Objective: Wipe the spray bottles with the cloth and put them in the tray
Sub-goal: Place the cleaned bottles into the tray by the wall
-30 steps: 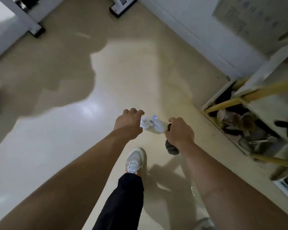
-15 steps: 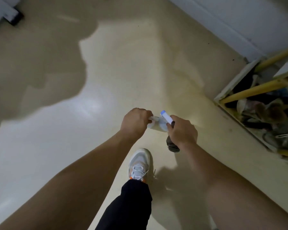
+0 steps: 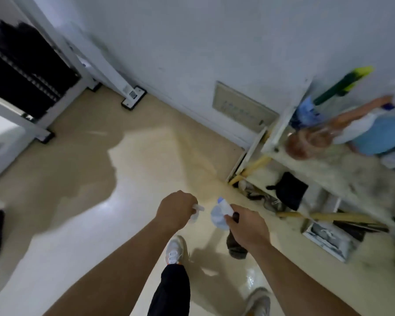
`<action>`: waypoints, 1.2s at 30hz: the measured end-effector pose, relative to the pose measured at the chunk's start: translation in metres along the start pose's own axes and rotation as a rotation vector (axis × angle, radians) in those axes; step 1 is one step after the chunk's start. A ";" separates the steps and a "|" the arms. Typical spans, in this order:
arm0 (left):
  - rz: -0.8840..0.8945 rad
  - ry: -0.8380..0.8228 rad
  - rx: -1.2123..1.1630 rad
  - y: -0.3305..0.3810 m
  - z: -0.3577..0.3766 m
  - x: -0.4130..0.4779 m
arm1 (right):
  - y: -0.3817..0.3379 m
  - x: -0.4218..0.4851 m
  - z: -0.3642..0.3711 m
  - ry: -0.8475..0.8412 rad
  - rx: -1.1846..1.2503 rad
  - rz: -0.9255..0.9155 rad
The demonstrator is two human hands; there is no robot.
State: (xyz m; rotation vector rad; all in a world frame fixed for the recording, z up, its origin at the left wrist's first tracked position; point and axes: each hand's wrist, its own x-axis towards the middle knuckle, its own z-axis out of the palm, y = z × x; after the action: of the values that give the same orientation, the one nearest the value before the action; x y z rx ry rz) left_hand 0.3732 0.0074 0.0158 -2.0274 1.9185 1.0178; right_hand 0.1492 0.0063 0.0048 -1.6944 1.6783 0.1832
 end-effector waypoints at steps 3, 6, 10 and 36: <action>0.079 0.000 0.039 0.049 -0.067 -0.025 | -0.011 -0.051 -0.082 0.036 0.023 0.030; 0.176 -0.017 0.077 0.101 -0.123 -0.041 | -0.012 -0.087 -0.151 0.084 -0.019 0.076; 0.310 -0.003 0.121 0.161 -0.169 -0.049 | -0.003 -0.117 -0.224 0.173 0.016 0.132; 0.204 0.236 0.267 0.412 -0.173 0.053 | 0.159 -0.037 -0.374 0.234 0.054 0.053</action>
State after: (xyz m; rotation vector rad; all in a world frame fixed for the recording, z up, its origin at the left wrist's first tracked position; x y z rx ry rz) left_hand 0.0466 -0.1970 0.2492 -1.9002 2.2768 0.5374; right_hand -0.1452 -0.1603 0.2338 -1.6836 1.8825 -0.0374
